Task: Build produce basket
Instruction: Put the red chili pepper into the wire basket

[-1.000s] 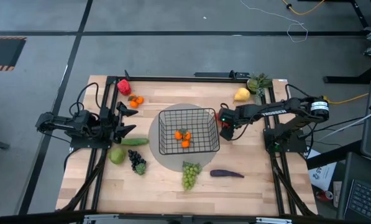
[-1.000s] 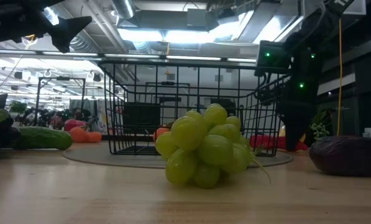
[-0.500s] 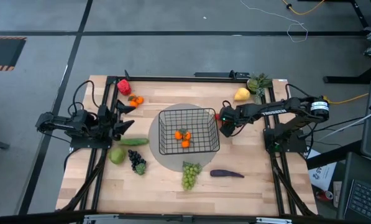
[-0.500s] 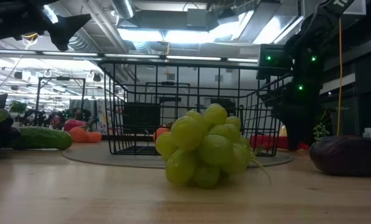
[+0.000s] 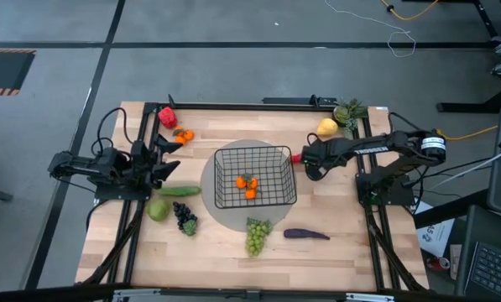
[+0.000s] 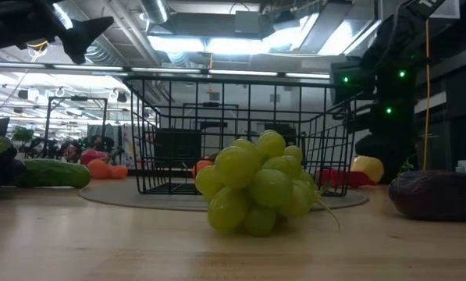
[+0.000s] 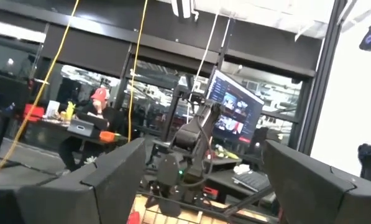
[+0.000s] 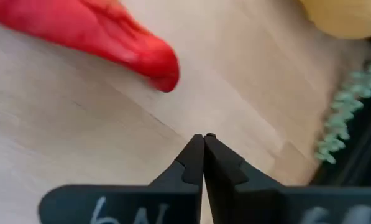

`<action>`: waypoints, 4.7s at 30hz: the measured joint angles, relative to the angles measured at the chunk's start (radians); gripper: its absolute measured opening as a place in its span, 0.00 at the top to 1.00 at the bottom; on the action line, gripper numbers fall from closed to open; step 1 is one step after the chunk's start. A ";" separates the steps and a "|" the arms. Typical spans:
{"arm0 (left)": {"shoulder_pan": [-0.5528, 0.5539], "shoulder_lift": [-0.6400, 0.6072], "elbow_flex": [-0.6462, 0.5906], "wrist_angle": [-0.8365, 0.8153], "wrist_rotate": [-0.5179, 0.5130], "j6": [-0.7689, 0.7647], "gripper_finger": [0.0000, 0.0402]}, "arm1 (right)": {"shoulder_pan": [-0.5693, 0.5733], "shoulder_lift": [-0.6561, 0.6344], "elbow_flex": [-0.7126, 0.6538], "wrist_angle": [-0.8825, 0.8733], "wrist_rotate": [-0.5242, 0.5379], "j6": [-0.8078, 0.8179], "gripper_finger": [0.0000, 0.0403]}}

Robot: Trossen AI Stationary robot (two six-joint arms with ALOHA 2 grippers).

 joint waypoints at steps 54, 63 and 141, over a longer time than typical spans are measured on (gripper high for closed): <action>0.000 0.000 0.000 -0.004 -0.001 0.002 0.21 | -0.157 -0.059 0.071 0.286 -0.343 -0.981 0.48; 0.000 0.000 0.000 -0.004 -0.002 0.003 0.21 | -0.162 -0.059 -0.033 0.423 -0.323 -1.053 0.49; 0.000 0.000 0.000 -0.046 0.003 -0.035 0.21 | 0.218 -0.280 0.272 0.686 -0.343 -0.564 0.92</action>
